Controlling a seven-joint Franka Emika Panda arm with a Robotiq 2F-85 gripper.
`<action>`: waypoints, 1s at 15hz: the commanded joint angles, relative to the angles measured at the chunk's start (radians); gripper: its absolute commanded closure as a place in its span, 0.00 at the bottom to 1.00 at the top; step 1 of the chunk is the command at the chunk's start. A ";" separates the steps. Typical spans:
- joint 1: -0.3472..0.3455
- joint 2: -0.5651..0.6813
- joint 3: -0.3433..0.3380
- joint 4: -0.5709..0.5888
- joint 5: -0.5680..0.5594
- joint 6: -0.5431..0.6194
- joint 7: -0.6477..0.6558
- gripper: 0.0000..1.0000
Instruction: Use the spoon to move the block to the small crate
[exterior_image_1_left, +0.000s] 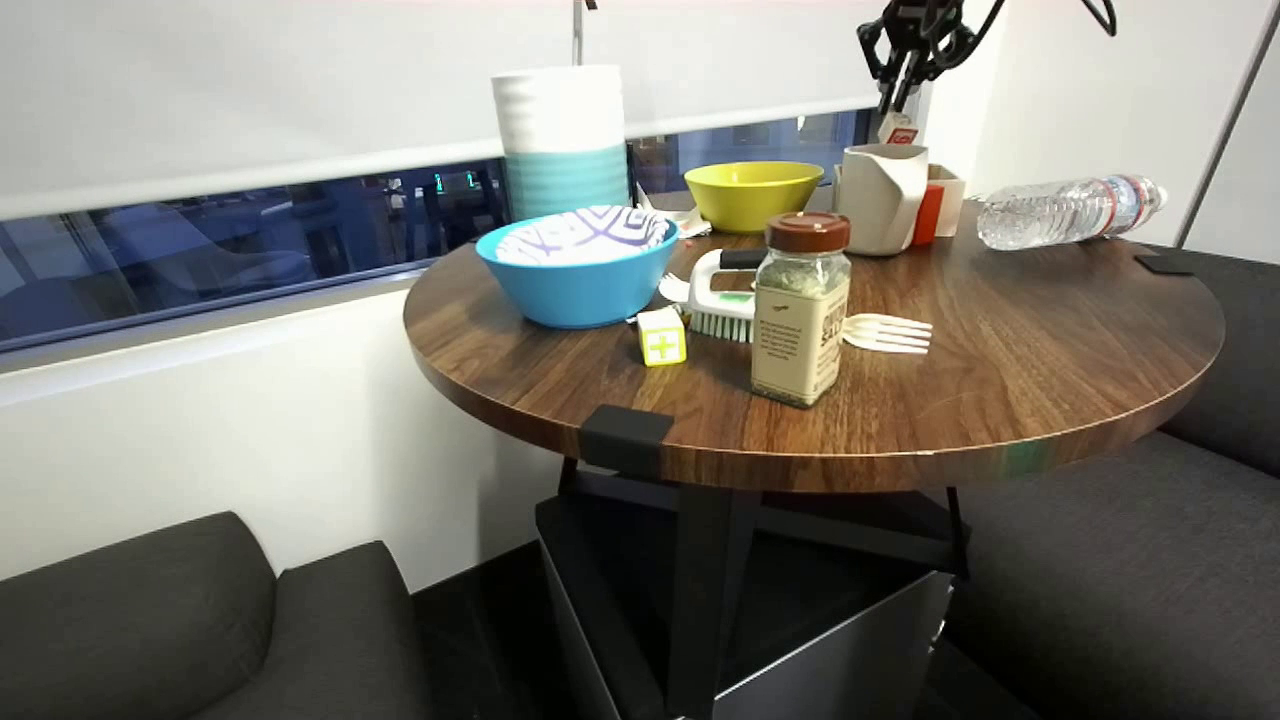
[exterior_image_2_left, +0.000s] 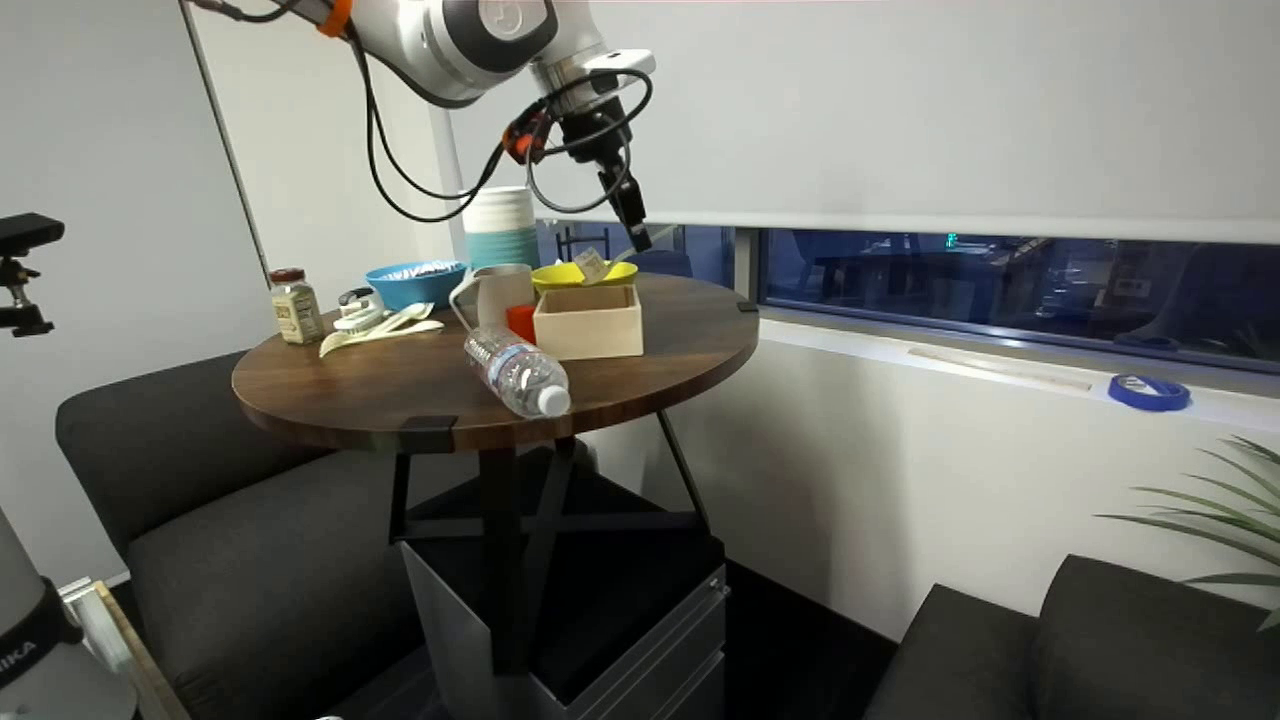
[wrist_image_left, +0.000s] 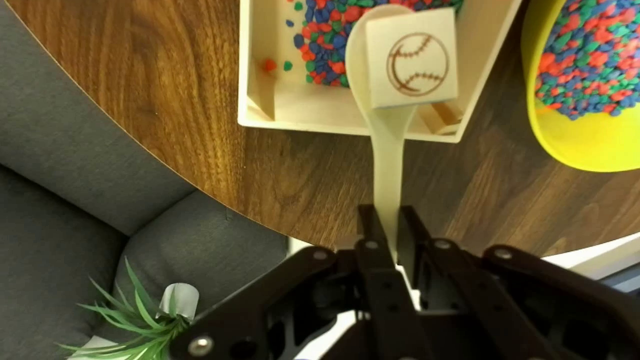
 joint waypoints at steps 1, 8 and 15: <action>0.008 -0.049 -0.005 -0.099 -0.095 0.113 0.087 0.97; -0.001 -0.141 0.008 -0.215 -0.227 0.257 0.182 0.97; -0.042 -0.240 0.047 -0.287 -0.311 0.288 0.217 0.97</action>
